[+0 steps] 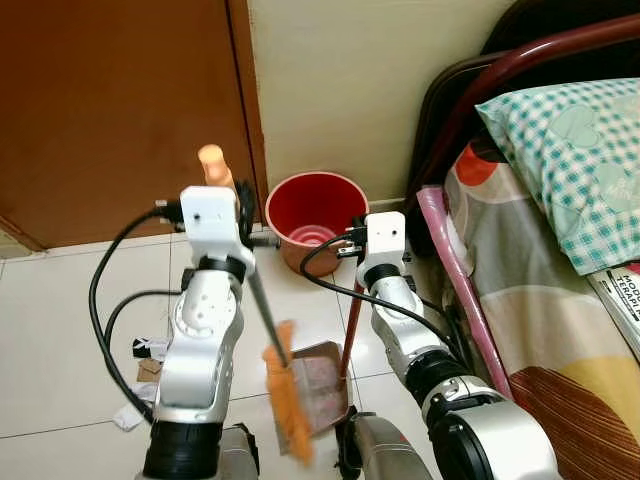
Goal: Sweep floor
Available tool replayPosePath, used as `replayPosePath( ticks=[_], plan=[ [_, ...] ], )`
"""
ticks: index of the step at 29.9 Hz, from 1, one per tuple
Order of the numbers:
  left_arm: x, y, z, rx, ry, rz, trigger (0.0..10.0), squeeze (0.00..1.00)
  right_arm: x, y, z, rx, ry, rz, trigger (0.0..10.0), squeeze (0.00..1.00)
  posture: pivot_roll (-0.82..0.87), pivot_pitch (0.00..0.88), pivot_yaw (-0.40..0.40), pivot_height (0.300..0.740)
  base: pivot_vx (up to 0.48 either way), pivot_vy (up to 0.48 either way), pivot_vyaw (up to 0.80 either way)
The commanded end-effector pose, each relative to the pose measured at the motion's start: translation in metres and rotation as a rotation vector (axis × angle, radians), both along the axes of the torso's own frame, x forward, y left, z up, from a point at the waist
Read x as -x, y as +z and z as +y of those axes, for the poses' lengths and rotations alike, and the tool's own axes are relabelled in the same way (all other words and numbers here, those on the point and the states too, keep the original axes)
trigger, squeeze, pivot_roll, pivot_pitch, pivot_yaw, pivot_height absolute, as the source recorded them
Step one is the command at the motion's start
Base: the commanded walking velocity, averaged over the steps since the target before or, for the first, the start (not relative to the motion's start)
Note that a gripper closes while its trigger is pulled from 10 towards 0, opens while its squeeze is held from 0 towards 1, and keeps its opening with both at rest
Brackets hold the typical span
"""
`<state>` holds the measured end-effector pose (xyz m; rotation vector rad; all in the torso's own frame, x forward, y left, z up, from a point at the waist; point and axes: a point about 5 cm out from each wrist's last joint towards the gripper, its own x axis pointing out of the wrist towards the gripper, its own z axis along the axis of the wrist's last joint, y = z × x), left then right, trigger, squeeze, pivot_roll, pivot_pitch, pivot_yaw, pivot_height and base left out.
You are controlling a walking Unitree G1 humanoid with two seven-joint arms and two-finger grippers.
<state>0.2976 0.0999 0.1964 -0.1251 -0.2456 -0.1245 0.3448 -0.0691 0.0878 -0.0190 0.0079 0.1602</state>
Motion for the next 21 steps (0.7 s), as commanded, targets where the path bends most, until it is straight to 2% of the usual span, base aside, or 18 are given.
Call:
replayPosePath(
  ticks=[1,5,7,8,10,12,13,15,17,18,19,20,21],
  plan=[
    [0.001,0.012,-0.004,0.094,-0.028,-0.046,10.0,0.00,0.003,-0.009,-0.002,-0.005,-0.004,0.053,10.0,0.00,0.14,0.195,-0.041,0.740,0.000,0.000,0.00],
    [-0.005,0.023,0.013,0.098,0.027,-0.074,10.0,0.00,-0.003,-0.001,-0.011,-0.004,-0.028,0.022,10.0,0.00,0.13,0.162,-0.039,0.740,0.000,0.000,0.00],
    [-0.007,0.025,0.015,0.090,0.033,-0.084,10.0,0.00,-0.004,0.001,-0.013,-0.003,-0.034,0.015,10.0,0.00,0.12,0.158,-0.038,0.740,0.000,0.000,0.00],
    [-0.009,0.033,0.024,0.074,0.054,-0.112,10.0,0.00,-0.007,0.005,-0.021,-0.004,-0.055,-0.004,10.0,0.00,0.12,0.145,-0.035,0.740,0.000,0.000,0.00],
    [-0.011,0.036,0.028,0.074,0.064,-0.122,10.0,0.00,-0.008,0.006,-0.024,-0.001,-0.064,-0.011,10.0,0.00,0.11,0.138,-0.033,0.740,0.000,0.000,0.00],
    [-0.016,0.044,0.042,0.047,0.100,-0.146,10.0,0.00,-0.009,0.007,-0.042,0.017,-0.100,-0.028,10.0,0.00,0.09,0.120,-0.022,0.740,0.000,0.000,0.00],
    [-0.016,0.044,0.042,0.047,0.100,-0.146,10.0,0.00,-0.009,0.007,-0.042,0.017,-0.100,-0.028,10.0,0.00,0.09,0.120,-0.022,0.740,0.000,0.000,0.00],
    [-0.020,0.048,0.054,-0.011,0.134,-0.164,10.0,0.00,-0.006,0.004,-0.065,0.056,-0.137,-0.035,10.0,0.00,0.07,0.106,-0.016,0.740,0.000,0.000,0.00],
    [-0.020,0.049,0.056,-0.026,0.133,-0.169,10.0,0.00,-0.004,0.003,-0.070,0.065,-0.146,-0.036,10.0,0.00,0.07,0.106,-0.016,0.740,0.000,0.000,0.00],
    [-0.020,0.049,0.057,-0.049,0.133,-0.172,10.0,0.00,-0.002,0.002,-0.076,0.069,-0.153,-0.038,10.0,0.00,0.05,0.105,-0.015,0.740,0.000,0.000,0.00],
    [-0.018,0.046,0.060,-0.088,0.132,-0.167,10.0,0.00,0.003,0.000,-0.089,0.079,-0.171,-0.043,10.0,0.00,0.05,0.101,-0.014,0.740,0.000,0.000,0.00],
    [-0.018,0.046,0.060,-0.088,0.132,-0.167,10.0,0.00,0.003,0.000,-0.089,0.079,-0.171,-0.043,10.0,0.00,0.05,0.101,-0.014,0.740,0.000,0.000,0.00],
    [-0.016,0.039,0.062,-0.094,0.135,-0.148,10.0,0.00,0.009,-0.003,-0.099,0.079,-0.189,-0.040,10.0,0.00,0.03,0.091,-0.011,0.740,0.000,0.000,0.00]
  ],
)
